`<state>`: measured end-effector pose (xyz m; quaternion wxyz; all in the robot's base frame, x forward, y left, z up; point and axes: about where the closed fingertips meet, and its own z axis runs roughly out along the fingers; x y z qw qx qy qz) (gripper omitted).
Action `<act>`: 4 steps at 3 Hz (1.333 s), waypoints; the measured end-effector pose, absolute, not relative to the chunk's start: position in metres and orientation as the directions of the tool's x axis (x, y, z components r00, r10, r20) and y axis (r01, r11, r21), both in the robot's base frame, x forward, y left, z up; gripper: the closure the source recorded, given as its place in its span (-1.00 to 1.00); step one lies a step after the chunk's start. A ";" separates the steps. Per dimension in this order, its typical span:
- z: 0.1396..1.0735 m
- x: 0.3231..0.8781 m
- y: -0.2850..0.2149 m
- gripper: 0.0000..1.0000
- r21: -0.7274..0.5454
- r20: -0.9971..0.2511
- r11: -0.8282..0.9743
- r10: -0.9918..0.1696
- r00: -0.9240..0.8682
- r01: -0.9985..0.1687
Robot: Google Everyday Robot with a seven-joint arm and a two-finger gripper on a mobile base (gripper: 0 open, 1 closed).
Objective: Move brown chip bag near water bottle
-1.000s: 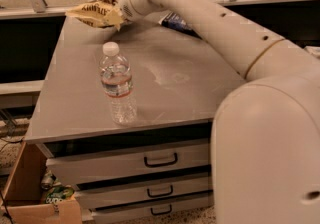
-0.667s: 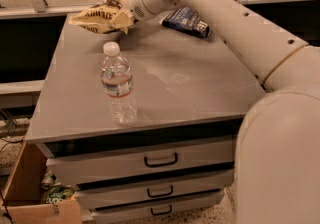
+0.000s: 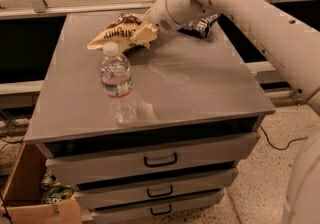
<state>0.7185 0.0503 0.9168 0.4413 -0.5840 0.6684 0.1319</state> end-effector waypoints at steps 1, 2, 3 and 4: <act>0.901 0.695 0.034 1.00 -0.320 -0.731 0.250 -0.679 0.070 -0.914; 0.885 0.675 0.019 1.00 -0.295 -0.715 0.212 -0.696 0.069 -0.932; 0.877 0.658 0.002 1.00 -0.275 -0.692 0.177 -0.718 0.067 -0.945; 0.876 0.641 -0.011 1.00 -0.261 -0.673 0.134 -0.735 0.080 -0.956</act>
Offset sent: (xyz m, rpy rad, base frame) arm -0.0679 -0.0549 -0.0469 -0.0823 0.0982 0.0932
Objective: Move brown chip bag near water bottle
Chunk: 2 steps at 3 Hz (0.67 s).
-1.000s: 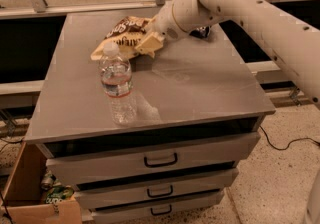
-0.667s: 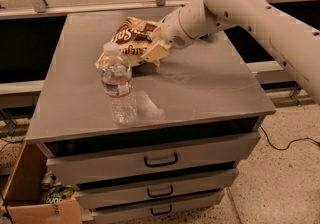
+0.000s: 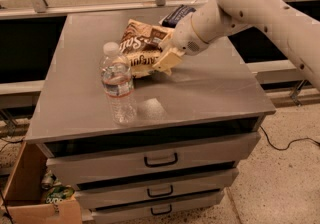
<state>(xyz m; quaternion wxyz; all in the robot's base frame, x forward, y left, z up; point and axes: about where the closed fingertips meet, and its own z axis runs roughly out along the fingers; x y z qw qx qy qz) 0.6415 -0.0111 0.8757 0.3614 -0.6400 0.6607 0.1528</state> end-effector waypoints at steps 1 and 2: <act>0.874 0.629 -0.016 1.00 -0.241 -0.662 0.082 -0.742 0.102 -0.967; 0.870 0.618 -0.017 1.00 -0.213 -0.655 0.036 -0.747 0.115 -0.977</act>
Offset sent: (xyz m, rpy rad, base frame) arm -0.0360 -0.0127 -0.0087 -0.0489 0.0900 0.1428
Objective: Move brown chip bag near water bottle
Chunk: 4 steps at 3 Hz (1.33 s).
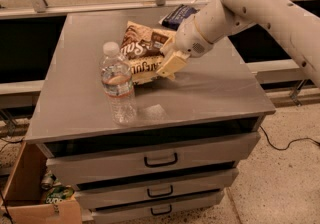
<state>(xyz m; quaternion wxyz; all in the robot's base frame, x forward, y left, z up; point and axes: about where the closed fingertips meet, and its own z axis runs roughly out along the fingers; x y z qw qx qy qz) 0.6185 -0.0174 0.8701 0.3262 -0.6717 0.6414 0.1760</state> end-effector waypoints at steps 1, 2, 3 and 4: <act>0.866 0.611 -0.018 0.62 -0.187 -0.646 0.003 -0.754 0.121 -0.982; 0.864 0.607 -0.017 0.16 -0.172 -0.640 -0.016 -0.758 0.124 -0.985; 0.863 0.605 -0.017 -0.31 -0.164 -0.636 -0.026 -0.761 0.126 -0.986; 0.862 0.604 -0.018 -0.77 -0.159 -0.633 -0.030 -0.764 0.126 -0.987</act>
Offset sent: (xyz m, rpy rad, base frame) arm -0.0152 -0.0036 -0.0070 -0.0392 0.0552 0.0595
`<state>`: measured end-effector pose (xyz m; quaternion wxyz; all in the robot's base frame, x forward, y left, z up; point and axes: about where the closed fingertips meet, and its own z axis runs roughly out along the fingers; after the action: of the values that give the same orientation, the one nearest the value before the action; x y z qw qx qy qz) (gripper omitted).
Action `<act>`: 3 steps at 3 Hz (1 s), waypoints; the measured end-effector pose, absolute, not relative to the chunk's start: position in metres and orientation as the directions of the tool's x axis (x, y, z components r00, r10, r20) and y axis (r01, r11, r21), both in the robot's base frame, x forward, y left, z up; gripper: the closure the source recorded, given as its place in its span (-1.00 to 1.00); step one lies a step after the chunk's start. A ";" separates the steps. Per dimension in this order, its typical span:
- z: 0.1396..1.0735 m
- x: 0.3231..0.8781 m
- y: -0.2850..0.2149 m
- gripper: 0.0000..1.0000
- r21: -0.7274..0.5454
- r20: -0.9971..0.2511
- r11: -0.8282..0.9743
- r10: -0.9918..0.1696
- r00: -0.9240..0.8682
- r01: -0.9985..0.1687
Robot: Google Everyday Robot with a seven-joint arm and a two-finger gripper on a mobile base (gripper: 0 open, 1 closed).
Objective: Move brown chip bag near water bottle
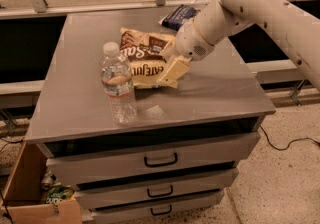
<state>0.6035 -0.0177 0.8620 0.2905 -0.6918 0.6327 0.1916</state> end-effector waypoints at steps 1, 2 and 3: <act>0.863 0.602 -0.020 -1.00 -0.157 -0.628 -0.032 -0.768 0.125 -0.987; 0.874 0.596 -0.035 -1.00 -0.173 -0.611 -0.005 -0.784 0.111 -0.985; 0.894 0.584 -0.065 -1.00 -0.205 -0.585 0.053 -0.807 0.079 -0.977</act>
Offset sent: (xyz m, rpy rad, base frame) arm -0.0156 -0.0468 0.0318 -0.0568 -0.0437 -0.0875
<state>0.5842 -0.0651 0.8941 0.2945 -0.6727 0.6633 0.1442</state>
